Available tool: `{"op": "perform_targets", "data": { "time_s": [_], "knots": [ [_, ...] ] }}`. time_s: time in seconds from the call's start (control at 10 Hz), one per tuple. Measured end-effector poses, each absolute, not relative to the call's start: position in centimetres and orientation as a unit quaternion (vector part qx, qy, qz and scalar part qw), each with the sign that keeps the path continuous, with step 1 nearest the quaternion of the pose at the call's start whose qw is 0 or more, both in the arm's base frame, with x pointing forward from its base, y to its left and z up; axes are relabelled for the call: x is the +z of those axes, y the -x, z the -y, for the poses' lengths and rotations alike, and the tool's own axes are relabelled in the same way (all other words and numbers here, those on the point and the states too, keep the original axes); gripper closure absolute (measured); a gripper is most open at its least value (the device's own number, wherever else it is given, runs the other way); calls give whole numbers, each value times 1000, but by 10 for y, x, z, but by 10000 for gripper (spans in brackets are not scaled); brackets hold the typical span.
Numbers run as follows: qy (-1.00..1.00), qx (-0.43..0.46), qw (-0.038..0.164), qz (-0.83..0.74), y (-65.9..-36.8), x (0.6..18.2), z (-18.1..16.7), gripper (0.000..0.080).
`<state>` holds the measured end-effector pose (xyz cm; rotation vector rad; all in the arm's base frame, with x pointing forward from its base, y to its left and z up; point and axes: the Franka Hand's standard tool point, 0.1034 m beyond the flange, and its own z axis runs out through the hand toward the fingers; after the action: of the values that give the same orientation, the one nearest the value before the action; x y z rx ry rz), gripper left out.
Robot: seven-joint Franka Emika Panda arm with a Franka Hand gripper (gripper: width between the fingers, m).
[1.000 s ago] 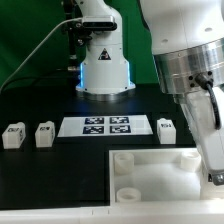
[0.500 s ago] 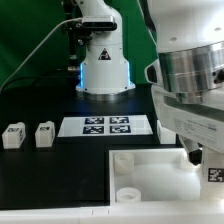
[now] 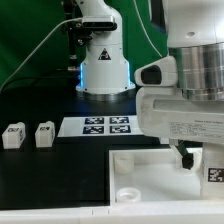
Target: Assemble one leg
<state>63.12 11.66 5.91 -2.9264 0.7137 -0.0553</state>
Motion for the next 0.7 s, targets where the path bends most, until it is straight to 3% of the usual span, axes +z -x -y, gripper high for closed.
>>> {"op": "perform_targets", "data": {
  "time_s": [0.2, 0.4, 0.5, 0.6, 0.7],
  "knots": [
    [993, -40, 40, -99, -637, 63, -116, 151],
    [991, -38, 41, -123, -637, 62, -116, 191],
    [987, -37, 43, -148, -637, 62, -116, 372],
    [975, -33, 48, -214, -636, 62, -117, 372],
    [962, -30, 50, -266, -636, 62, -116, 506]
  ]
}}
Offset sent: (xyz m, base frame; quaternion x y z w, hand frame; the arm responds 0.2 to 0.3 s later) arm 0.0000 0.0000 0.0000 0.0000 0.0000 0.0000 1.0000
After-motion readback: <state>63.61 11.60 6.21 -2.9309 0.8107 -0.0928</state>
